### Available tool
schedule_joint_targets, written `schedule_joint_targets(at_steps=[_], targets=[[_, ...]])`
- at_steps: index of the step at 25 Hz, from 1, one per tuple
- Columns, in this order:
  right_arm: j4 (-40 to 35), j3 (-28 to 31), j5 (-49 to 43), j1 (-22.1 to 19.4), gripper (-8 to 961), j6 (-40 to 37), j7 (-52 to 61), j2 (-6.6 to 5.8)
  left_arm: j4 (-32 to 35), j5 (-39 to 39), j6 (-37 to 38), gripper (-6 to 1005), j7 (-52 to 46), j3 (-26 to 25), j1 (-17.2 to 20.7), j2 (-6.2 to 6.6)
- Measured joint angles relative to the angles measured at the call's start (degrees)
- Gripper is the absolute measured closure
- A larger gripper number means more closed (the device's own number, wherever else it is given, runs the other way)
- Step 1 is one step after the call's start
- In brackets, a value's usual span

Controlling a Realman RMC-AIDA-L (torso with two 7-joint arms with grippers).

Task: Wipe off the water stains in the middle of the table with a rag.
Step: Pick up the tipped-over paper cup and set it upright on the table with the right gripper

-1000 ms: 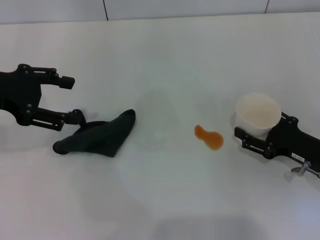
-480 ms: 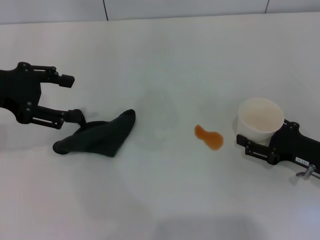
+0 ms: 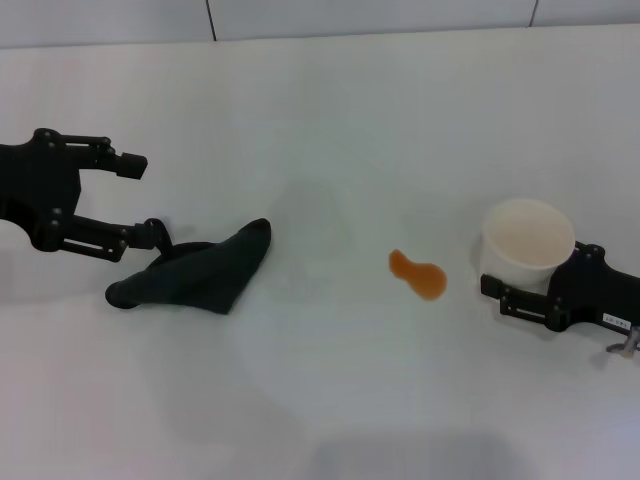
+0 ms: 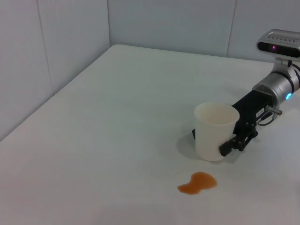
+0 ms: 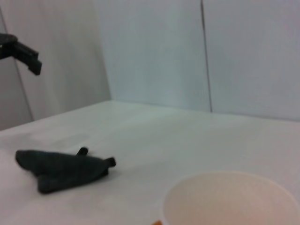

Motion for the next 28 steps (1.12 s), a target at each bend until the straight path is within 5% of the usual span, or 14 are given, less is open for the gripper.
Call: schedule_joint_targets(at_steps=[20,28], targets=[[-9.36,-1.61,-6.20,-2.63,124,-0.43,6.82,-1.08,0.02,0.00,-0.13,138,-0.21,-0.01,0.07,0.02],[-14.54,-2.35,-8.30,-4.05,118,-0.88,8.48,-0.22,0.06,-0.01,-0.14,138,-0.35,-0.08,-0.02,0.01]])
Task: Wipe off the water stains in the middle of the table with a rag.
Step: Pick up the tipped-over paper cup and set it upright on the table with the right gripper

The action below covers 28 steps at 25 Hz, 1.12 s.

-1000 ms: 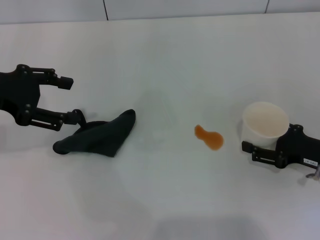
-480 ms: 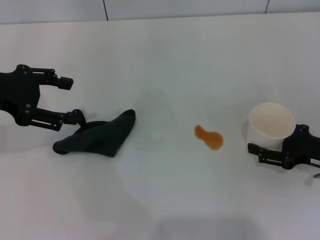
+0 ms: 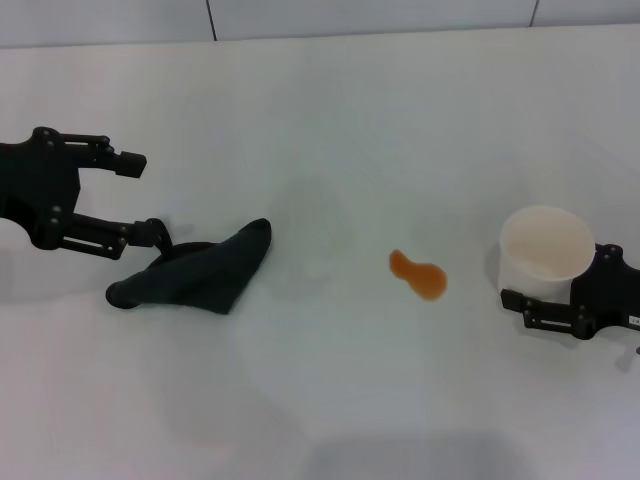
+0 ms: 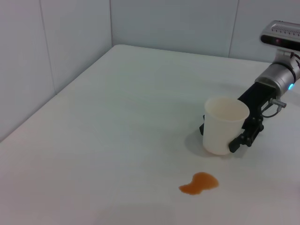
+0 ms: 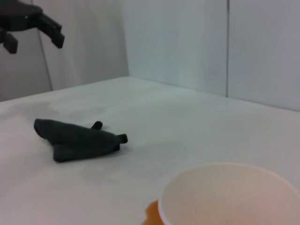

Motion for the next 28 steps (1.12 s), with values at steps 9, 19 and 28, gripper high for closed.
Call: schedule_joint_targets(at_steps=[9,19,28], targets=[[-2.37,0.02,-2.78,0.05,111,0.76,2.51,0.09,-0.01,0.00,0.00,138,0.00,-0.03,0.08,0.00],[-8.14,0.06,-7.51,-1.58,85,0.47,8.34,-0.18,-0.01,0.00,0.00,139,-0.04,-0.03,0.12,0.07],[-16.89,0.43,-12.91,-4.08,86,-1.41,15.19,0.13,-0.06,0.00,0.00,139,-0.07,-0.03,0.15,0.09]])
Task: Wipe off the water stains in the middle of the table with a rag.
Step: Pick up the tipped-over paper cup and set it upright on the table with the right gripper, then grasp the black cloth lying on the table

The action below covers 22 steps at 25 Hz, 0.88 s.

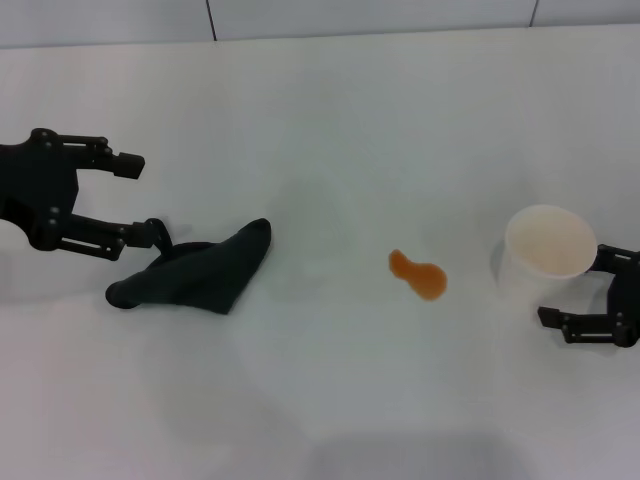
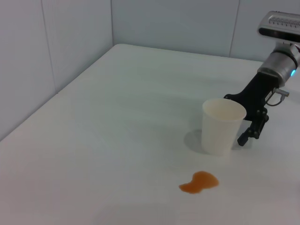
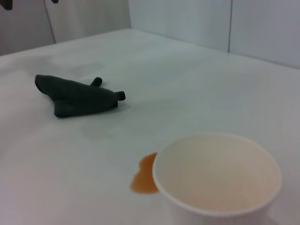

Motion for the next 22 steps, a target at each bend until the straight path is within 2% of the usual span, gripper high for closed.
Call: schedule_joint_targets(at_steps=[11,13,18,22], targets=[[-11.75,0.35,-8.93,-0.28,87,-4.17,10.08,-0.43,-0.04,0.04,-0.03,139,-0.26,0.00,0.04,0.08],[-15.39,0.62,-12.77,0.07,87,-5.76,14.08,-0.92,-0.05,0.10,-0.19,139,-0.43,0.00,0.13,0.10],[-20.10,5.78,-20.36,3.82,88,-14.55,21.47,-2.43,0.05,0.77,-0.68,139,-0.97,-0.03,0.38,0.16],[-23.98,9.62,-21.93,6.64,88,-20.87,24.53,-3.02,0.28,1.83,-0.90,139,-1.61,-0.25,0.42,0.03]])
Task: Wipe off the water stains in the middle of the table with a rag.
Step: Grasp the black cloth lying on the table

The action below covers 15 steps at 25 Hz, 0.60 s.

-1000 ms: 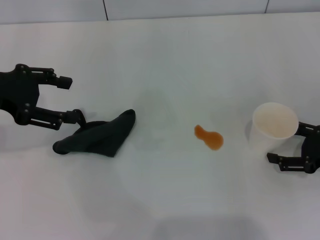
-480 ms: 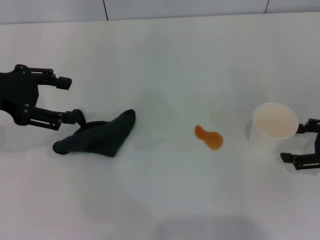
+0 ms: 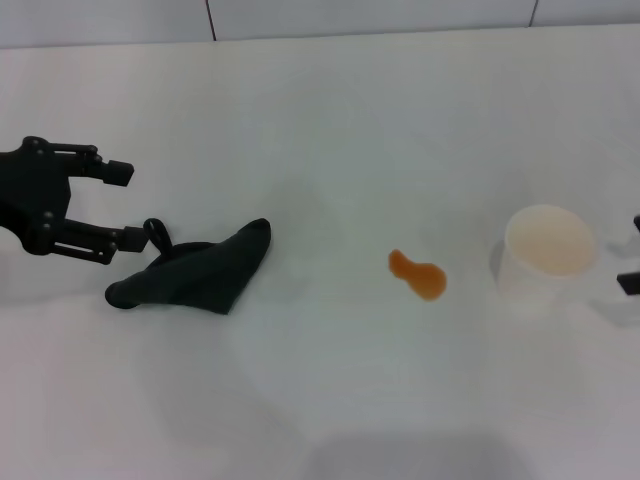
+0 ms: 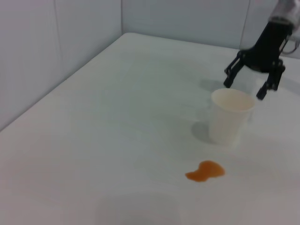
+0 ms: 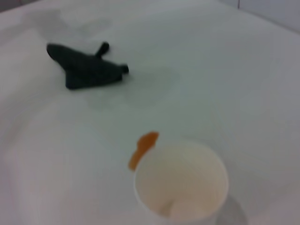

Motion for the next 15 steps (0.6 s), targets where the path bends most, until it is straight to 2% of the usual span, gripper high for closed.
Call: schedule_joint_targets(at_steps=[3,5,9,15], targets=[[-2.23,0.19,-0.53,1.27,89,-2.21,1.39,-0.35,0.07,0.63,-0.32,139,-0.59,-0.07,0.06,0.11],[-4.58,0.19,-2.08,3.77,89,-5.19,3.13,-0.76,0.45,1.07,-0.58,140,-1.17,-0.10,0.06,0.16],[-5.13,0.18,-2.90,6.58,94,-7.53,4.24,-1.16,1.80,2.20,-1.36,140,-2.65,-0.10,0.17,0.15],[-4.80,-0.39,-3.17,10.49,96,-8.09,4.00,-0.69,3.68,5.33,-3.19,140,-3.89,-0.10,1.12,-0.77]])
